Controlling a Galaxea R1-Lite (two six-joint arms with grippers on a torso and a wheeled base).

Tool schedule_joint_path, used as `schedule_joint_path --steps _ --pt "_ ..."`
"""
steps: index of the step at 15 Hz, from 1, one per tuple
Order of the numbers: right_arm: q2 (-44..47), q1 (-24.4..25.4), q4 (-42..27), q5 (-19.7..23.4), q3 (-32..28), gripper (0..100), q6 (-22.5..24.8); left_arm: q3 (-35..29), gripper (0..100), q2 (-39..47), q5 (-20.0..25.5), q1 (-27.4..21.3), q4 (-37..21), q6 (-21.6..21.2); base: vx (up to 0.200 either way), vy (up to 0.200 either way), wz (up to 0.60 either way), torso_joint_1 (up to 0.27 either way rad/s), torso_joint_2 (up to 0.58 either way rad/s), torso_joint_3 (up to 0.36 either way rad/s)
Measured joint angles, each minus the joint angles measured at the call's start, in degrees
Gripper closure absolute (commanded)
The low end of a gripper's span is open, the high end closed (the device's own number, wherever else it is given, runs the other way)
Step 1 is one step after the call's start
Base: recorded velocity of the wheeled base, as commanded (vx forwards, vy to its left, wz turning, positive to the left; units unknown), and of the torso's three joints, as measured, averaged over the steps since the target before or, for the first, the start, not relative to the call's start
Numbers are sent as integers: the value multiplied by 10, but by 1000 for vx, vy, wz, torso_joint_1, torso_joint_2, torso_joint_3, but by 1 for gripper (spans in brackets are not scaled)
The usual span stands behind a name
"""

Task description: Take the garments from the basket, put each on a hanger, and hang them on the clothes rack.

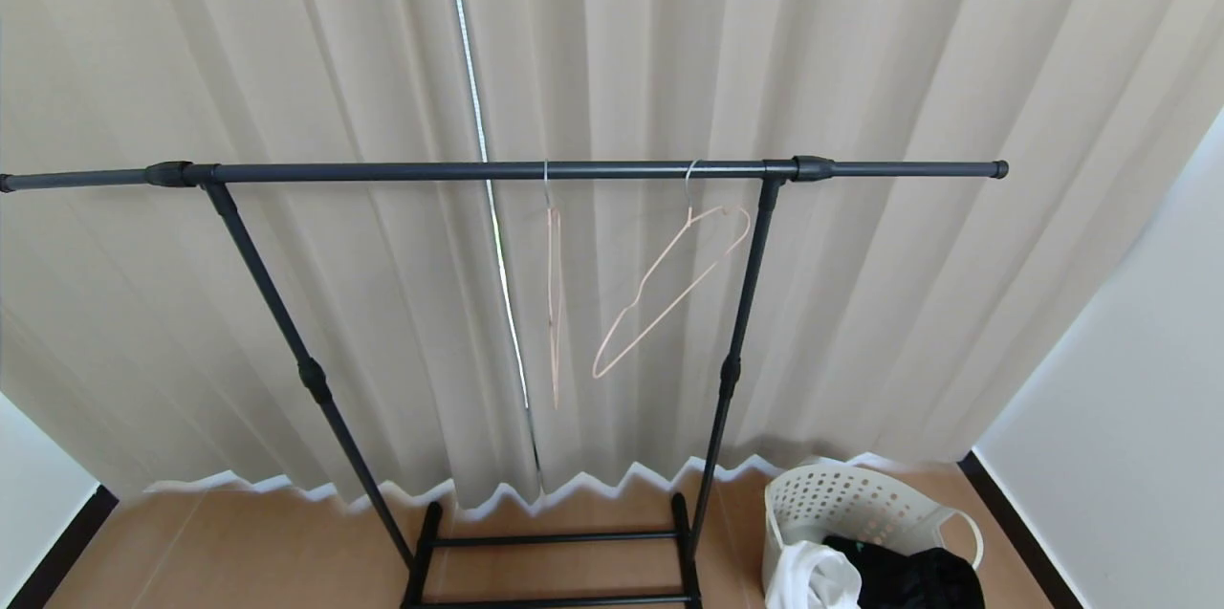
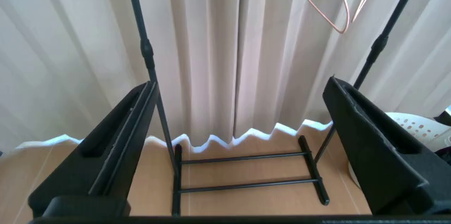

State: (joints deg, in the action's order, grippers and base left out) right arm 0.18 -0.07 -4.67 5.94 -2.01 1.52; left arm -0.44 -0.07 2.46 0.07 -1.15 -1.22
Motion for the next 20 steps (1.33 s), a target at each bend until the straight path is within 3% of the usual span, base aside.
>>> schedule_joint_path --steps 20 --pt "0 0 1 0 0 0 -3 0 0 0 0 0 0 0 0 0 0 0 0 0"
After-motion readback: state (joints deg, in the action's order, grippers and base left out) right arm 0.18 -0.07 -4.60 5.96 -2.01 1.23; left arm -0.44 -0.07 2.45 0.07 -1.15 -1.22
